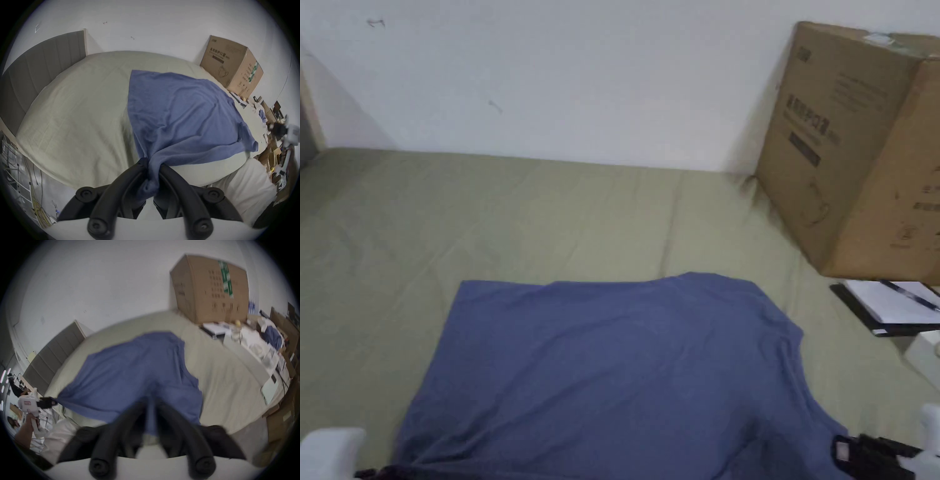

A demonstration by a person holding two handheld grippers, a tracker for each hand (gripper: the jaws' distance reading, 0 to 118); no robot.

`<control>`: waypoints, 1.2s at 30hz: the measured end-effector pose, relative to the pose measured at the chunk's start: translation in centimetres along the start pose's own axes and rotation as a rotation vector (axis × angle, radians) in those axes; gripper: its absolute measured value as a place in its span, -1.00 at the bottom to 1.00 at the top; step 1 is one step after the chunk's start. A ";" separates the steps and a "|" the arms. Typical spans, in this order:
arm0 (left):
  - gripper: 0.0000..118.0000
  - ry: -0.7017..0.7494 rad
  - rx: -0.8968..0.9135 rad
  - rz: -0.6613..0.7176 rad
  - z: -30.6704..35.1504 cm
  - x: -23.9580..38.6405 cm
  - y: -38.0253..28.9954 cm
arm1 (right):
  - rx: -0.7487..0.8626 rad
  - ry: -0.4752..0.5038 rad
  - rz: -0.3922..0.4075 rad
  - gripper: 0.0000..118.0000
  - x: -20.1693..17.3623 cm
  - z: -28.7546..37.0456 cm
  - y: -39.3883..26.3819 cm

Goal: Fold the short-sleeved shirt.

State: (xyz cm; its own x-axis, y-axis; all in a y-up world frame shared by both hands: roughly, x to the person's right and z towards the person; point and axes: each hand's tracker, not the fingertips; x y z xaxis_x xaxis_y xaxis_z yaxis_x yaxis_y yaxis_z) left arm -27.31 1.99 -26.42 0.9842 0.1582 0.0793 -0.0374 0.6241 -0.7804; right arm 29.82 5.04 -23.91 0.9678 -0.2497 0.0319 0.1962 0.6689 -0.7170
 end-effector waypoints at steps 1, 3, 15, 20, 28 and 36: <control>-0.93 -0.008 0.020 0.016 0.4 0.1 0.1 | -0.059 -0.017 -0.007 0.46 0.9 -1.0 -0.1; -0.93 -0.021 0.046 0.040 1.0 0.6 0.5 | -0.188 -0.060 -0.019 0.93 2.5 -3.2 -1.0; -0.92 0.008 0.000 0.079 0.4 1.2 0.8 | -0.319 -0.134 0.185 -0.85 2.7 -7.8 -3.2; -0.93 0.005 0.003 0.096 0.6 1.0 0.4 | -0.225 -0.084 0.128 -0.86 2.5 -5.0 -2.8; -0.93 -0.027 0.080 0.112 -0.2 1.1 6.6 | -0.051 0.011 -0.012 -0.86 2.2 -1.6 3.8; -0.92 -0.005 -0.034 0.175 -11.0 -0.3 16.0 | -0.145 -0.058 -0.036 -0.86 2.3 -12.9 14.8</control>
State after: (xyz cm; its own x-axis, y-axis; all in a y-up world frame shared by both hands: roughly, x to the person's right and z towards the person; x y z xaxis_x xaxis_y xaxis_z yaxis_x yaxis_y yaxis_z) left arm -26.28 3.54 -45.72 0.9623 0.2659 -0.0568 -0.2023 0.5606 -0.8030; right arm 32.96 5.34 -43.39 0.9690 -0.2275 0.0965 0.2099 0.5515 -0.8073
